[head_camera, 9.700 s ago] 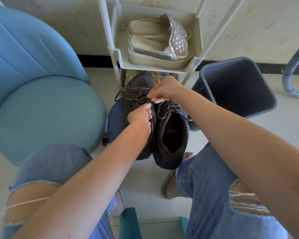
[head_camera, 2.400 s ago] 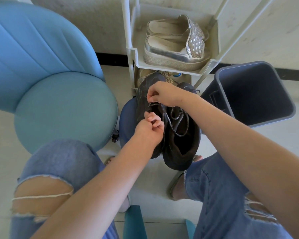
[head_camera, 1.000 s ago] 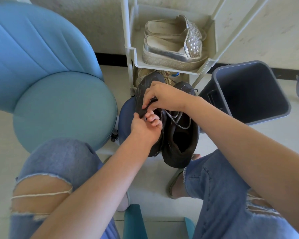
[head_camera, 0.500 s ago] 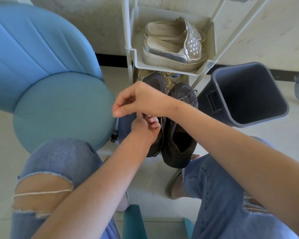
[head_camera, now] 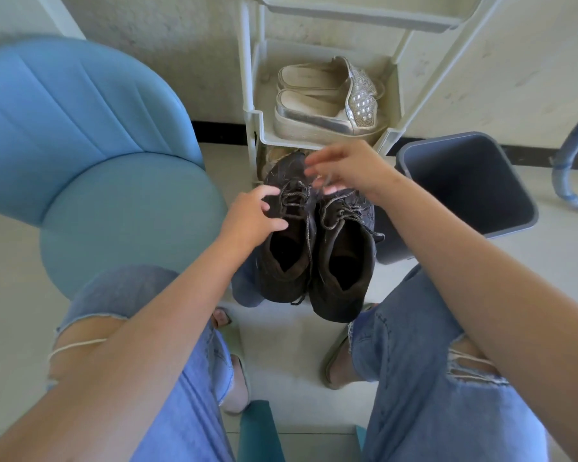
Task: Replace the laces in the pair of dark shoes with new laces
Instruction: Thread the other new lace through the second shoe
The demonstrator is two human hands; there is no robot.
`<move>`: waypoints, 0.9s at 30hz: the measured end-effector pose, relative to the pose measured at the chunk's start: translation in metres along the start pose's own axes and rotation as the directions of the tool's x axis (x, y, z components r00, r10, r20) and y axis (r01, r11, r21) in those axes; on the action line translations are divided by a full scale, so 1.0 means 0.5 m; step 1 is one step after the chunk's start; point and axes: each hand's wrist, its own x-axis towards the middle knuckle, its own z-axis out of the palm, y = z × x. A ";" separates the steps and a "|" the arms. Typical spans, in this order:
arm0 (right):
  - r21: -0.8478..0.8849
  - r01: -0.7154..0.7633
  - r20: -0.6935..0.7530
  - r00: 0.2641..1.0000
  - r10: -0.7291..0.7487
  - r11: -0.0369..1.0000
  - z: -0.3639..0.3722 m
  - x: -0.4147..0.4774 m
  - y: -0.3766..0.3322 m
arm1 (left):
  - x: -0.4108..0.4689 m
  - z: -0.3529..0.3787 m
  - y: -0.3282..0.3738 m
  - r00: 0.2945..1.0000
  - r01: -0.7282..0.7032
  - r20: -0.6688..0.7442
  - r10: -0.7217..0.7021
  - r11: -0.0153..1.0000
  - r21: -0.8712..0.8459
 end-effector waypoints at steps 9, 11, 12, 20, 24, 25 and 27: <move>-0.522 -0.130 0.085 0.975 0.203 0.843 0.036 -0.022 0.055 | 0.021 0.001 0.021 0.977 -0.062 -0.213 0.009 0.968 -0.241; -0.612 -0.094 0.084 0.980 0.183 0.785 0.056 -0.019 0.065 | 0.010 -0.012 0.035 0.970 -0.066 -0.239 -0.039 0.907 -0.417; -0.657 -0.066 0.076 0.985 0.153 0.751 0.065 -0.016 0.070 | 0.004 -0.022 0.041 0.963 -0.095 -0.268 -0.038 0.880 -0.466; -0.790 -0.016 0.013 0.999 0.043 0.613 0.090 -0.022 0.089 | -0.054 -0.100 0.070 0.908 -0.284 -0.417 -0.048 0.661 -0.695; -0.812 -0.037 -0.016 0.999 0.041 0.583 0.094 -0.023 0.090 | -0.066 -0.093 0.072 0.874 -0.393 -0.486 0.008 0.603 -0.695; -0.802 -0.046 -0.014 0.998 0.058 0.595 0.092 -0.024 0.090 | -0.064 -0.092 0.068 0.873 -0.383 -0.488 -0.024 0.586 -0.714; -0.763 -0.046 0.014 0.996 0.087 0.645 0.084 -0.025 0.091 | -0.055 -0.094 0.063 0.893 -0.308 -0.435 -0.117 0.546 -0.779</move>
